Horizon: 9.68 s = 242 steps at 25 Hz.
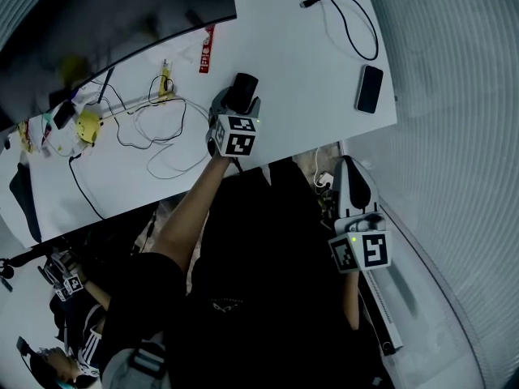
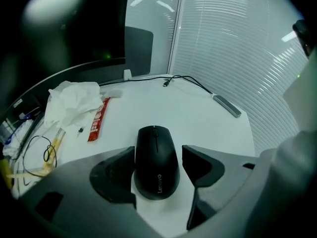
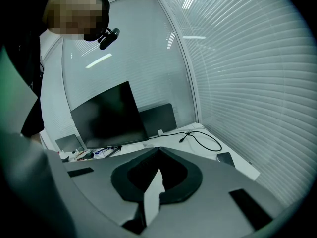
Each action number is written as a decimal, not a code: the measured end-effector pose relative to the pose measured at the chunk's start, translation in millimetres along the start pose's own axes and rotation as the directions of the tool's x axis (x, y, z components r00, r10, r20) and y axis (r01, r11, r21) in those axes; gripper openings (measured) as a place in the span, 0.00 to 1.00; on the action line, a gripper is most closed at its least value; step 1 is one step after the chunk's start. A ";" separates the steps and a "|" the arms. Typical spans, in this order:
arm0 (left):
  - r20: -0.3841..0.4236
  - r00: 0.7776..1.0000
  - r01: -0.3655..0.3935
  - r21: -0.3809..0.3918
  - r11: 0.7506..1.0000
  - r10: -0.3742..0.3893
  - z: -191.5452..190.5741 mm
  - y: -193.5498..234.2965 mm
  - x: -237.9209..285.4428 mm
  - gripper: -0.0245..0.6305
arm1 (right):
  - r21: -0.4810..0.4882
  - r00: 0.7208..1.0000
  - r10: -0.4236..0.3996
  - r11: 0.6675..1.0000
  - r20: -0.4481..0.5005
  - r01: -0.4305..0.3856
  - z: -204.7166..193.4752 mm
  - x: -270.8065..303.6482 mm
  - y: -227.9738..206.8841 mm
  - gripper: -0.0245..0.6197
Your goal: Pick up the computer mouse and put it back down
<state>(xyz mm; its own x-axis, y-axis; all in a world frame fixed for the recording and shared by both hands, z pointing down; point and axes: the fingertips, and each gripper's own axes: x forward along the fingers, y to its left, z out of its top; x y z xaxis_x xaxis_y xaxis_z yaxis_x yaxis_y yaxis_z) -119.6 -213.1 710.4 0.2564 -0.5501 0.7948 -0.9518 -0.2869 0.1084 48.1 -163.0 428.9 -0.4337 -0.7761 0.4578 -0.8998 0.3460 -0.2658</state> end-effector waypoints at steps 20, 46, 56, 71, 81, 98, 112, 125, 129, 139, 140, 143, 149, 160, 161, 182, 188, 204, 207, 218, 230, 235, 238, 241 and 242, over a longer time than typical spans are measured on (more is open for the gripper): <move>-0.060 0.997 -0.049 -0.002 0.999 0.049 -5.7 5.7 15.2 0.47 | 0.055 0.999 0.027 0.998 0.019 -0.028 -8.8 -5.1 8.4 0.04; 0.064 0.996 -0.055 -0.185 0.981 0.068 19.1 -19.0 -77.5 0.47 | -0.002 0.991 0.122 0.993 -0.048 -0.122 -8.2 -36.8 3.2 0.04; 0.234 0.961 -0.092 -0.224 0.970 0.145 50.4 -33.7 -153.3 0.47 | -0.003 0.971 0.236 0.972 -0.041 -0.237 -2.3 -43.3 9.0 0.04; 0.391 0.869 -0.184 -0.314 0.932 0.303 66.5 -66.7 -241.1 0.47 | -0.067 0.899 0.434 0.897 -0.055 -0.436 -6.4 -37.9 3.3 0.04; 0.466 0.803 -0.217 -0.350 0.911 0.371 66.8 -96.5 -312.9 0.47 | -0.118 0.869 0.494 0.861 -0.040 -0.495 11.9 -54.6 11.4 0.04; 0.536 0.758 -0.201 -0.349 0.915 0.371 63.2 -133.3 -357.3 0.47 | -0.160 0.856 0.516 0.842 -0.040 -0.515 24.5 -60.1 11.5 0.04; 0.555 0.781 -0.171 -0.249 0.953 0.285 69.8 -134.3 -349.9 0.47 | -0.151 0.893 0.450 0.882 -0.007 -0.446 21.8 -77.3 7.0 0.04; 0.525 0.839 -0.076 -0.142 0.987 0.140 81.1 -117.0 -300.7 0.47 | -0.129 0.945 0.326 0.938 0.029 -0.320 22.6 -64.3 -1.9 0.04; 0.504 0.860 -0.030 -0.115 0.993 0.085 87.4 -105.0 -285.5 0.47 | -0.112 0.961 0.274 0.957 0.036 -0.269 27.0 -57.7 0.3 0.04; 0.389 0.921 0.023 -0.043 0.999 -0.005 79.9 -75.6 -223.2 0.47 | -0.065 0.989 0.141 0.988 0.038 -0.139 27.7 -50.8 -0.5 0.04; 0.376 0.927 0.026 -0.035 0.999 -0.010 76.8 -73.5 -215.9 0.47 | -0.059 0.991 0.126 0.991 0.039 -0.123 27.1 -51.7 -1.9 0.04; 0.339 0.940 0.038 -0.010 0.999 -0.032 71.9 -68.7 -194.8 0.47 | -0.047 0.996 0.083 0.996 0.042 -0.081 26.0 -52.7 -7.2 0.04; 0.247 0.968 0.052 0.006 0.999 -0.052 58.2 -55.8 -152.2 0.47 | -0.027 1.000 0.012 1.000 0.027 -0.011 23.7 -52.1 -14.3 0.04; 0.125 0.989 0.075 0.028 0.997 -0.078 36.7 -39.3 -86.4 0.47 | 0.027 0.997 -0.080 0.996 0.020 0.080 9.2 -51.1 -24.1 0.04; 0.118 0.990 0.073 0.029 0.997 -0.076 36.8 -38.1 -82.0 0.47 | 0.033 0.996 -0.092 0.995 0.017 0.091 8.3 -50.8 -24.5 0.04; -0.075 0.997 0.037 0.045 0.998 -0.033 -1.3 -20.7 4.9 0.47 | 0.097 0.980 -0.197 0.976 -0.010 0.197 -10.8 -58.3 -35.3 0.04; -0.079 0.996 0.035 0.036 0.999 -0.032 -2.2 -20.1 7.3 0.47 | 0.089 0.982 -0.191 0.978 -0.011 0.191 -11.2 -59.8 -34.4 0.04; 0.025 0.999 -0.020 0.055 0.998 0.019 18.5 -17.5 -25.3 0.48 | 0.097 0.994 -0.106 0.990 0.001 0.106 -6.5 -53.7 -25.1 0.04; 0.058 0.998 -0.011 0.043 0.999 0.009 25.1 -22.1 -40.4 0.41 | 0.086 0.997 -0.077 0.993 0.005 0.076 -3.1 -52.4 -24.0 0.04; 0.172 0.984 -0.031 -0.032 0.999 0.036 26.6 -40.3 -108.4 0.05 | 0.036 0.997 0.080 0.996 -0.014 -0.080 -5.0 -42.3 -10.9 0.04; 0.394 0.913 -0.058 -0.129 0.990 0.105 56.0 -61.5 -213.1 0.05 | -0.027 0.957 0.288 0.957 -0.044 -0.290 -5.2 -42.7 15.0 0.04; 0.463 0.871 -0.090 -0.171 0.981 0.161 48.0 -77.7 -253.7 0.05 | -0.057 0.931 0.362 0.929 -0.048 -0.365 -14.8 -55.7 22.1 0.04; 0.490 0.850 -0.108 -0.199 0.974 0.194 36.8 -92.4 -272.5 0.05 | -0.072 0.918 0.395 0.915 -0.048 -0.397 -23.2 -65.8 21.5 0.04; 0.502 0.839 -0.102 -0.232 0.967 0.209 33.0 -104.0 -291.4 0.05 | -0.081 0.908 0.415 0.904 -0.066 -0.419 -22.9 -71.5 24.8 0.04; 0.505 0.838 -0.096 -0.240 0.966 0.208 34.4 -106.7 -298.0 0.05 | -0.083 0.905 0.418 0.902 -0.076 -0.424 -20.4 -72.5 27.1 0.04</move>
<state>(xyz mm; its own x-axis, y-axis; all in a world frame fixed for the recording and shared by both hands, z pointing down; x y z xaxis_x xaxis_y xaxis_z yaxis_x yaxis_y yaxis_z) -88.7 -45.5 441.5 0.1016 -0.9164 0.3871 -0.9845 -0.0365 0.1718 54.2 -86.5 405.8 -0.7726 -0.5178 0.3674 -0.6317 0.6849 -0.3630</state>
